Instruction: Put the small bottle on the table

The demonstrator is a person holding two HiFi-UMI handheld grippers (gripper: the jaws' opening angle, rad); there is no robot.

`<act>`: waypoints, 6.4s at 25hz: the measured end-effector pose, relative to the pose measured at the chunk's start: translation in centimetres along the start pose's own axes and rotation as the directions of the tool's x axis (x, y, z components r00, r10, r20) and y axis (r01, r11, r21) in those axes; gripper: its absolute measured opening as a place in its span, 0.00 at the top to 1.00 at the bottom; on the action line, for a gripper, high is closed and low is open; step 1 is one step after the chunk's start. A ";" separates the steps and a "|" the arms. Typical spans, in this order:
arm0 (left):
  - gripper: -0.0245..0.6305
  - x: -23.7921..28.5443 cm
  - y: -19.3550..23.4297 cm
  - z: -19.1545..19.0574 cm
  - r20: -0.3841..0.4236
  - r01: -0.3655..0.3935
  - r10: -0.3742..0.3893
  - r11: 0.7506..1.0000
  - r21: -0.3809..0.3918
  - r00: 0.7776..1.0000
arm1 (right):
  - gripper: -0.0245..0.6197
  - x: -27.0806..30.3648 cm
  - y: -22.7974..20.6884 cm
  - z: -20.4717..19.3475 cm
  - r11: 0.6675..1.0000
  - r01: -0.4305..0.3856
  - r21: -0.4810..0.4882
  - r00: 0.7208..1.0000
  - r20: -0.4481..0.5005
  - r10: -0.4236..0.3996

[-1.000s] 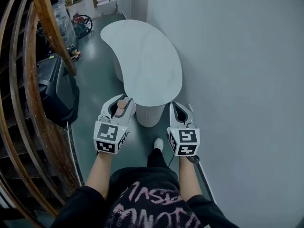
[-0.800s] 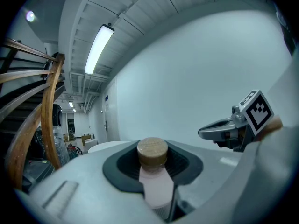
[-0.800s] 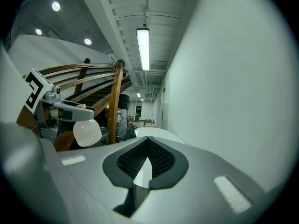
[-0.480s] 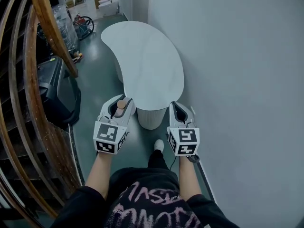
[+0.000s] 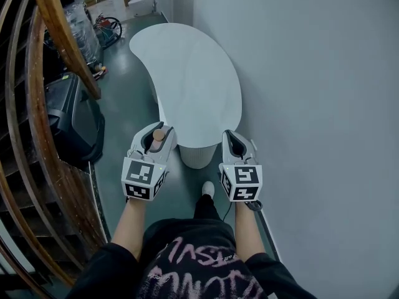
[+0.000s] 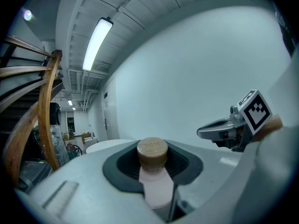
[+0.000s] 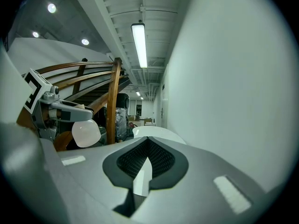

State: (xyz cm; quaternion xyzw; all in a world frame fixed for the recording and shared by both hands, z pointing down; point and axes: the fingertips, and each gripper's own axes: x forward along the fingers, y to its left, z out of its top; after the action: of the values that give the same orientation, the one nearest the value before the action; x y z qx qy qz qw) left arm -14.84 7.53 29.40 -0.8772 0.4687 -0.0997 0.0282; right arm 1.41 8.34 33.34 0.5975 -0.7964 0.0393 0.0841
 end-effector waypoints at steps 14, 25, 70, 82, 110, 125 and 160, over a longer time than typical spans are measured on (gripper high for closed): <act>0.79 3.9 1.1 -0.5 -0.020 -0.005 0.005 1.000 -0.015 1.000 | 0.94 3.6 -2.0 -0.3 1.000 -0.021 -0.001 0.999 -0.026 0.021; 0.79 7.5 2.4 -1.5 -0.052 -0.002 0.000 0.999 -0.039 0.999 | 0.94 7.1 -3.5 -1.1 1.000 -0.027 0.012 0.998 -0.063 0.028; 0.79 24.0 6.6 -1.2 -0.142 -0.085 0.076 0.994 -0.061 0.987 | 0.94 22.6 -13.7 -0.6 0.990 -0.127 0.061 0.985 -0.111 0.133; 0.79 26.0 7.4 -0.4 -0.141 -0.110 0.102 0.993 -0.053 0.985 | 0.94 24.8 -15.0 0.2 0.986 -0.160 0.051 0.980 -0.108 0.164; 0.79 25.5 7.0 0.5 -0.142 -0.106 0.098 0.993 -0.051 0.985 | 0.94 24.1 -14.7 0.8 0.985 -0.164 0.060 0.980 -0.105 0.169; 0.79 25.6 8.3 -1.3 -0.145 -0.082 0.072 0.995 -0.063 0.987 | 0.94 24.9 -13.8 -0.5 0.990 -0.128 0.068 0.984 -0.119 0.135; 0.79 27.6 9.4 -6.0 -0.212 -0.071 0.042 0.989 -0.131 0.976 | 0.94 27.0 -12.3 -4.4 0.985 -0.152 0.085 0.960 -0.225 0.167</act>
State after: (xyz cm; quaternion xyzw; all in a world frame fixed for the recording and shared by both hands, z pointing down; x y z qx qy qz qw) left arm -8.85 -20.32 38.04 -0.8480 0.4998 -0.1576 -0.0788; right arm 6.23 -19.89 42.06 0.5253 -0.8250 0.1419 0.1529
